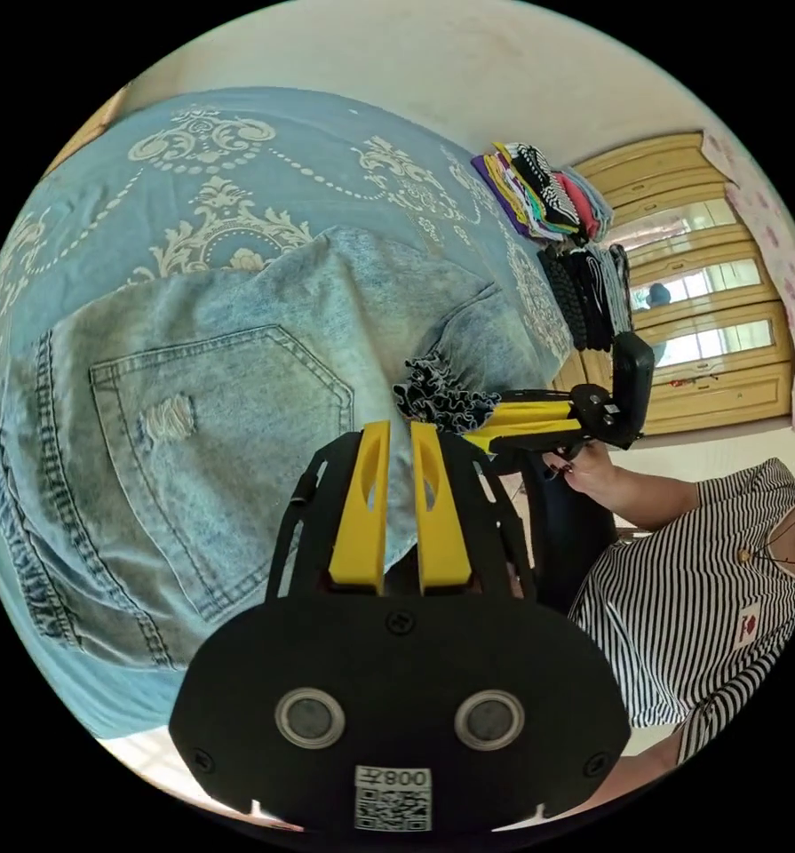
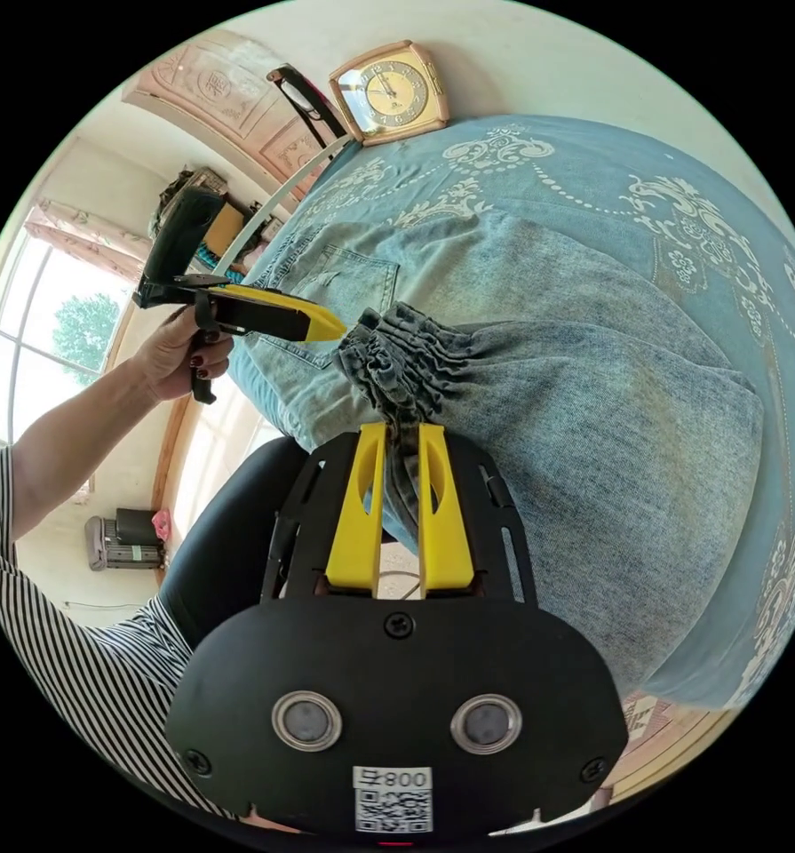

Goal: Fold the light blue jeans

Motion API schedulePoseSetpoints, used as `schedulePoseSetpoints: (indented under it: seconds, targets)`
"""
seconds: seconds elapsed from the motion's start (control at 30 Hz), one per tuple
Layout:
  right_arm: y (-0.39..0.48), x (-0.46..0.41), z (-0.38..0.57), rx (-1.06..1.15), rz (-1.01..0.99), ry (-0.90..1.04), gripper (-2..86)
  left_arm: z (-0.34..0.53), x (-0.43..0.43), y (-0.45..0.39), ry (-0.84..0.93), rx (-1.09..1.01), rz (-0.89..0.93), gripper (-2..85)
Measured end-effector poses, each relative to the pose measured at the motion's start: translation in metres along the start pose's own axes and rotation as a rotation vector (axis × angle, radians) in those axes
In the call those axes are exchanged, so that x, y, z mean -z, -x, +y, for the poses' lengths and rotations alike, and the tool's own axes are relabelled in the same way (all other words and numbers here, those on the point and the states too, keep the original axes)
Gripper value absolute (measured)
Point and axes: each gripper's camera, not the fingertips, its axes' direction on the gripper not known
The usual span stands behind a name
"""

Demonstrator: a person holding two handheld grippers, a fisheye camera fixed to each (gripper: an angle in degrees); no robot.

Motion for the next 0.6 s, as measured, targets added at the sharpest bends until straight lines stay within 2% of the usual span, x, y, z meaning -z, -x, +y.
schedulePoseSetpoints:
  seconds: [0.2,0.37,0.4,0.5,0.6]
  targets:
    - [0.025,0.014,-0.016,0.049,0.010,0.015,6.5,0.022,0.012,0.011,-0.110,0.178,0.169,14.3]
    - [0.034,0.050,-0.025,0.083,0.011,-0.047,6.0,0.029,0.014,0.024,-0.088,0.264,0.144,10.5]
    - [0.033,0.054,-0.028,0.086,0.026,-0.058,6.0,0.030,0.017,0.024,-0.070,0.256,0.138,7.4]
    - [0.021,0.063,-0.057,0.106,0.085,-0.068,6.2,0.034,0.027,0.015,-0.074,0.209,0.100,5.7]
    - [0.010,0.050,-0.089,0.117,0.108,0.040,5.6,0.034,0.048,-0.009,-0.140,0.088,0.028,4.6]
